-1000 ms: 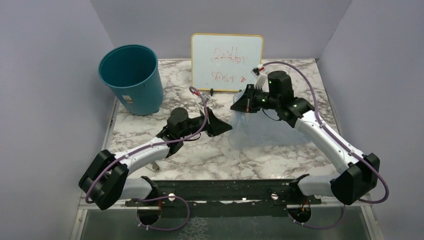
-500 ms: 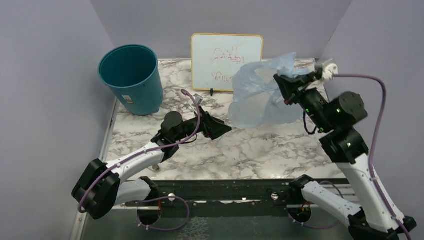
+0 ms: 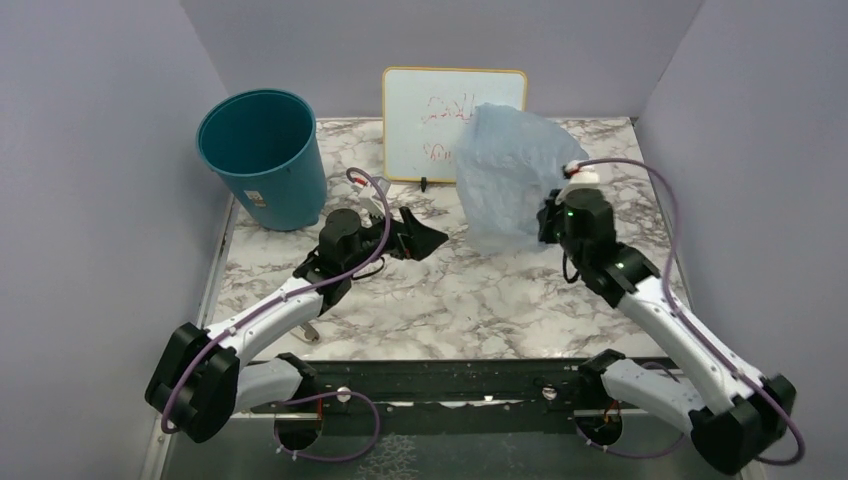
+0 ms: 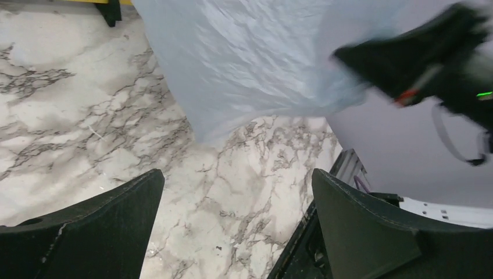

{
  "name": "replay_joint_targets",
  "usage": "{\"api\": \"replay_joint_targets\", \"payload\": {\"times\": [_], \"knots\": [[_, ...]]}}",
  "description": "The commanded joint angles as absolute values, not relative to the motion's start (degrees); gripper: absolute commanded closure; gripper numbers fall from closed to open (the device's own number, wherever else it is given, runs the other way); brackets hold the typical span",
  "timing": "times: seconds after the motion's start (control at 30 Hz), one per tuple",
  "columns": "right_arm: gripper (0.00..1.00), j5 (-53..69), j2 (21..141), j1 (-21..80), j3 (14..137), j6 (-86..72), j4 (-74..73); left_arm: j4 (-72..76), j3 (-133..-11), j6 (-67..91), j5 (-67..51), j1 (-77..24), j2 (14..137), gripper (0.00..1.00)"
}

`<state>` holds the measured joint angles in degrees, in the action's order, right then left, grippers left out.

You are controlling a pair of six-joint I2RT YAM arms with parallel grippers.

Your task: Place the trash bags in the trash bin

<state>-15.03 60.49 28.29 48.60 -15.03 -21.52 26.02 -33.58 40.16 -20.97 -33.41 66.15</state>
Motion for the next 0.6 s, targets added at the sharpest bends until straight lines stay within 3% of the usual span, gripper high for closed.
{"api": "replay_joint_targets", "payload": {"times": [0.0,0.1,0.27,0.37,0.57], "knots": [[0.99,-37.8,54.7,28.2,57.4,-13.3,-7.8,20.0,-37.3,37.1,-17.1,-31.9,66.7,0.01],[0.99,-47.6,57.4,28.2,62.0,-3.3,-7.9,16.4,-39.0,35.9,-16.0,-30.7,67.0,0.01],[0.99,-48.8,54.7,28.2,64.5,-0.7,-5.7,10.9,-41.9,33.9,-15.7,-29.1,68.3,0.01],[0.99,-55.5,53.7,28.2,66.1,2.1,-5.3,10.7,-42.3,33.8,-16.6,-28.7,68.5,0.01],[0.99,-62.1,45.9,28.2,59.4,21.4,17.0,11.7,-41.3,34.7,-18.6,-28.5,68.6,0.01]]}}
